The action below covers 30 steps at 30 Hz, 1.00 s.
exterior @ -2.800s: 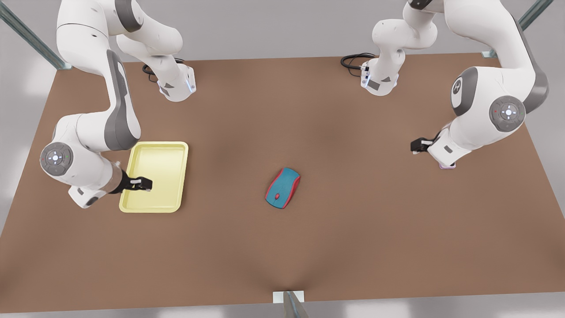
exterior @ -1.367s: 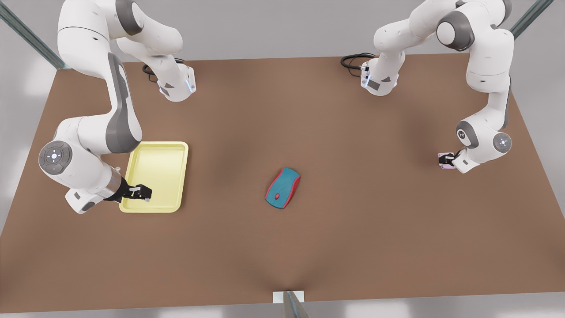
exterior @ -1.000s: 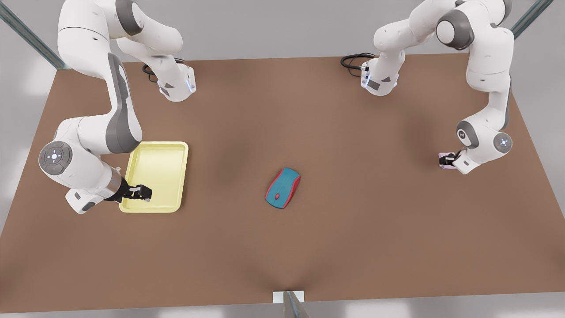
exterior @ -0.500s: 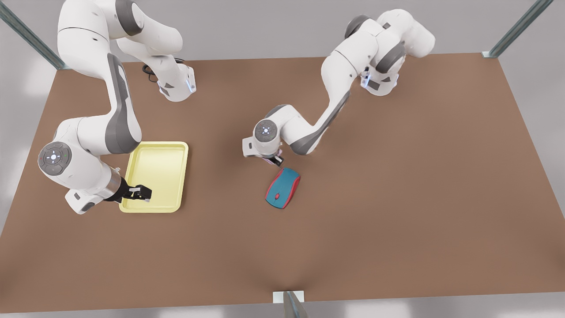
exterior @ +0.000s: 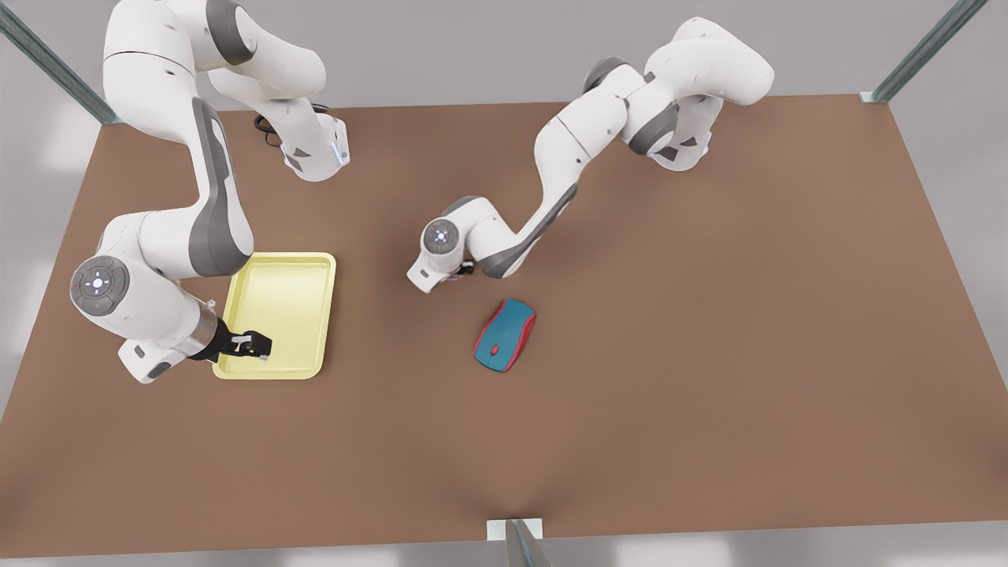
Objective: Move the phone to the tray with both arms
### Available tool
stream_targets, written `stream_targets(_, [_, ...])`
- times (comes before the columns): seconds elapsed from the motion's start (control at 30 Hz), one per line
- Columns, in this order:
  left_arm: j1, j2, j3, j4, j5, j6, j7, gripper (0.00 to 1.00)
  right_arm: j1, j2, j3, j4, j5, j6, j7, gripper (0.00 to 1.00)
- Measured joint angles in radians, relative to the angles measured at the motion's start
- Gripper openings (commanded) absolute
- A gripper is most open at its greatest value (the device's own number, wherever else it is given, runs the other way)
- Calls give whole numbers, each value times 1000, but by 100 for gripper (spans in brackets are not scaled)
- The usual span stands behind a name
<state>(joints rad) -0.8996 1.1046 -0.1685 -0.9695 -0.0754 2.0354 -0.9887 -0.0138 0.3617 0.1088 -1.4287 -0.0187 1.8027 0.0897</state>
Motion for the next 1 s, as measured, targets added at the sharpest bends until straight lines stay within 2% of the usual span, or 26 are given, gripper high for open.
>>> stream_targets(0.03, [-3,5,-3,4,-1,10,-19,100,0,2,0,0,0,0,0,100])
stream_targets(0.13, [6,-12,-7,9,-5,31,-71,100,-1,6,0,1,1,0,-1,100])
stream_targets(0.17, [51,-56,-8,6,-7,21,-86,100,-1,7,0,1,1,1,-1,100])
stream_targets(0.27, [418,-372,4,5,8,-191,-60,100,-1,12,0,9,1,1,-1,100])
stream_targets(0.37, [677,-542,14,-2,99,-444,67,100,-1,16,0,16,1,1,-1,100])
stream_targets(0.4, [731,-631,24,-112,117,-498,116,100,6,18,2,16,1,1,0,100])
stream_targets(0.43, [757,-756,55,-300,128,-518,164,100,21,21,5,17,1,2,2,100])
stream_targets(0.47, [771,-830,77,-410,135,-541,210,100,47,26,7,17,0,6,6,100])
stream_targets(0.5, [779,-858,88,-447,140,-568,253,100,82,33,7,17,0,10,13,100])
stream_targets(0.67, [767,-863,70,-380,101,-699,433,100,187,116,9,21,-6,43,59,100])
stream_targets(0.73, [766,-859,69,-374,83,-732,493,100,241,112,10,-37,-7,60,85,100])
stream_targets(0.83, [768,-858,68,-372,70,-764,571,100,287,42,94,-247,-8,124,141,100])
stream_targets(0.9, [768,-857,68,-372,66,-779,616,100,295,29,173,-324,-9,163,188,100])
stream_targets(1.0, [768,-855,68,-372,64,-793,677,100,330,14,238,-407,-10,211,280,100])
